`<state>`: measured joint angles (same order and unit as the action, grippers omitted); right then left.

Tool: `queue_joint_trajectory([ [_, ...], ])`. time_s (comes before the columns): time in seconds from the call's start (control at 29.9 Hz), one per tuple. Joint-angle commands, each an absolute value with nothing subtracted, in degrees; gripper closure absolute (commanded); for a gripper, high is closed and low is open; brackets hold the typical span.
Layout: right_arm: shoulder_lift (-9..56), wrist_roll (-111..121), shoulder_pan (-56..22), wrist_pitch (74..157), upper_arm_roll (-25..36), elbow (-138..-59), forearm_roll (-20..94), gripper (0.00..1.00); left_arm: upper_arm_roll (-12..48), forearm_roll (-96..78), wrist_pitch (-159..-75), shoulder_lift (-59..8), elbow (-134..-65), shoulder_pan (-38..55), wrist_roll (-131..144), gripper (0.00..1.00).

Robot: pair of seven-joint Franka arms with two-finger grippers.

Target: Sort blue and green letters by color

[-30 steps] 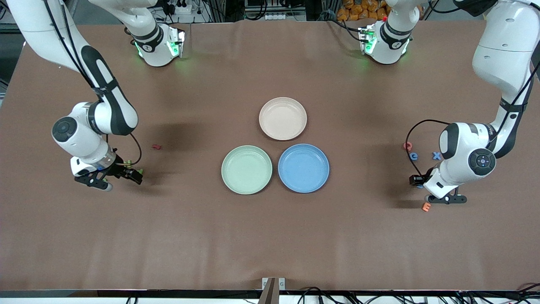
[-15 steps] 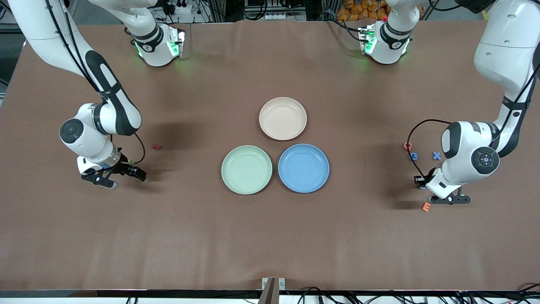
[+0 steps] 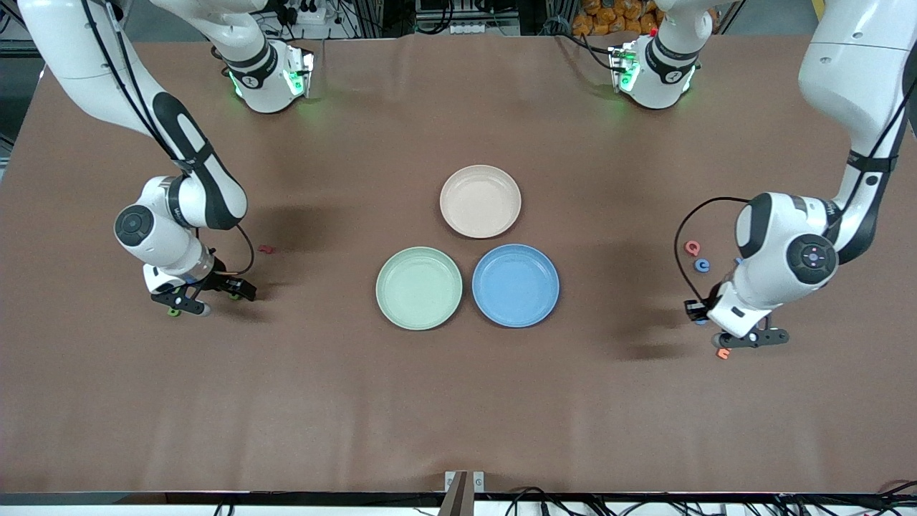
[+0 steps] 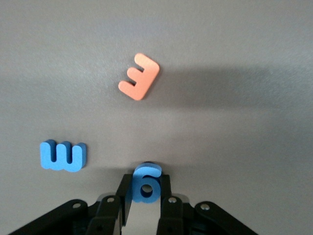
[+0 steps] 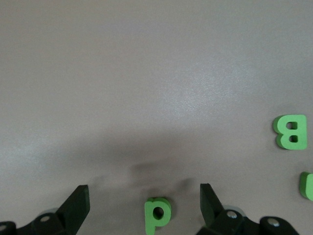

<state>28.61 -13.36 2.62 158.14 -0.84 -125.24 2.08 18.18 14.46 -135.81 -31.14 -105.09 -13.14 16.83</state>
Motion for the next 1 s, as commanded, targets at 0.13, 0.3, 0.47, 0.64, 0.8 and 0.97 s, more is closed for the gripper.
queue_joint_trajectory([
  [0.13, 29.1, -16.4, 1.1, 158.4, -1.0, -125.3, 2.3, 0.25, 22.6, 16.0, -135.2, -30.4, -106.0, -9.6, 30.6, 1.0],
  [0.3, 29.2, -16.4, 1.1, 158.4, -1.0, -125.2, 2.2, 0.46, 22.6, 16.0, -135.2, -30.9, -105.3, -4.4, 38.2, 1.0],
  [0.47, 29.3, -16.4, 1.1, 158.3, -0.9, -125.1, 2.2, 0.65, 22.6, 16.1, -135.2, -31.6, -104.4, 0.8, 45.7, 1.0],
  [0.64, 29.4, -16.4, 1.1, 158.3, -0.9, -124.8, 2.2, 0.84, 22.6, 16.1, -135.2, -33.1, -102.7, 6.0, 52.9, 1.0],
  [0.8, 29.5, -16.4, 1.1, 158.3, -1.0, -124.6, 2.2, 0.91, 22.1, 16.2, -135.2, -35.2, -100.6, 10.7, 58.1, 1.0],
  [0.97, 29.1, -16.3, 1.1, 157.8, -1.0, -123.8, 2.2, 1.0, 21.8, 16.3, -135.2, -36.4, -100.4, 13.7, 60.4, 1.0],
])
